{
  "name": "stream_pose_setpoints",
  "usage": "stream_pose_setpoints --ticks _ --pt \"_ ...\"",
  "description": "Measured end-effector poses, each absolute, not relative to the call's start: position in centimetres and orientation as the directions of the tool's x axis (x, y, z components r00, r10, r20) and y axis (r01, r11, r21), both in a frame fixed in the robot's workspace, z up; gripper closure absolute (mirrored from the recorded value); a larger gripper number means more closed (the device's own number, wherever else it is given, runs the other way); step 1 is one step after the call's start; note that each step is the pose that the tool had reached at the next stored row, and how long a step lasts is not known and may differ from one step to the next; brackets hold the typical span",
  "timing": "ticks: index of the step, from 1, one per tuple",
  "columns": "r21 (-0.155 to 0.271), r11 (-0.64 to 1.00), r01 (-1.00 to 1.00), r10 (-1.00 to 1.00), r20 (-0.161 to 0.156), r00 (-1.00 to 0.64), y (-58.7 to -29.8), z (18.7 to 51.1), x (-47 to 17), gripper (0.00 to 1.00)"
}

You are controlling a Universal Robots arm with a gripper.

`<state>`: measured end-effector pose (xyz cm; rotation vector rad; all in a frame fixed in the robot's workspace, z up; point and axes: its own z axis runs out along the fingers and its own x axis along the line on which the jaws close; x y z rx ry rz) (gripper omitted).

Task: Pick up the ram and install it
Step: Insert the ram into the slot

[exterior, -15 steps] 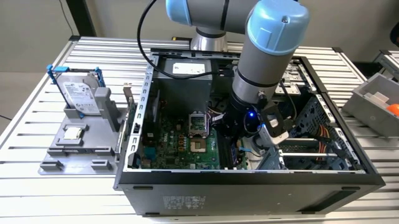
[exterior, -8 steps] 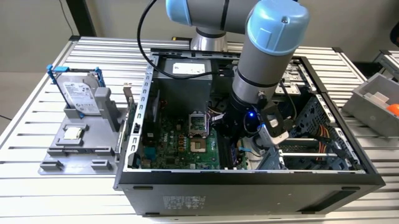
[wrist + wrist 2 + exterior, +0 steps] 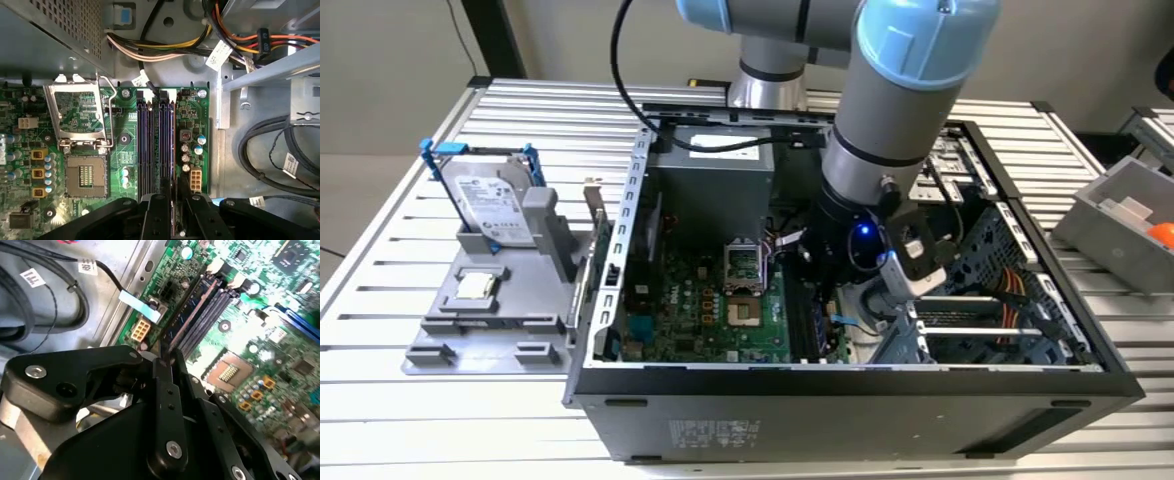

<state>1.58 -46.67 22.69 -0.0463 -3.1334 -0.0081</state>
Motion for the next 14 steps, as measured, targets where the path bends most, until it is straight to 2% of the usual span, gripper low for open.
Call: stream_pose_setpoints --ticks 5,9,10,14 --pt "0.005 1.000 0.030 0.030 0.008 -1.000 -46.74 24.36 1.58 0.00" --pt "0.007 1.000 0.030 0.030 0.008 -1.000 -46.74 24.37 1.58 0.00" --pt "0.008 1.000 0.030 0.030 0.008 -1.000 -46.74 24.37 1.58 1.00" --pt "0.010 1.000 0.030 0.029 0.008 -1.000 -46.74 24.37 1.58 1.00"
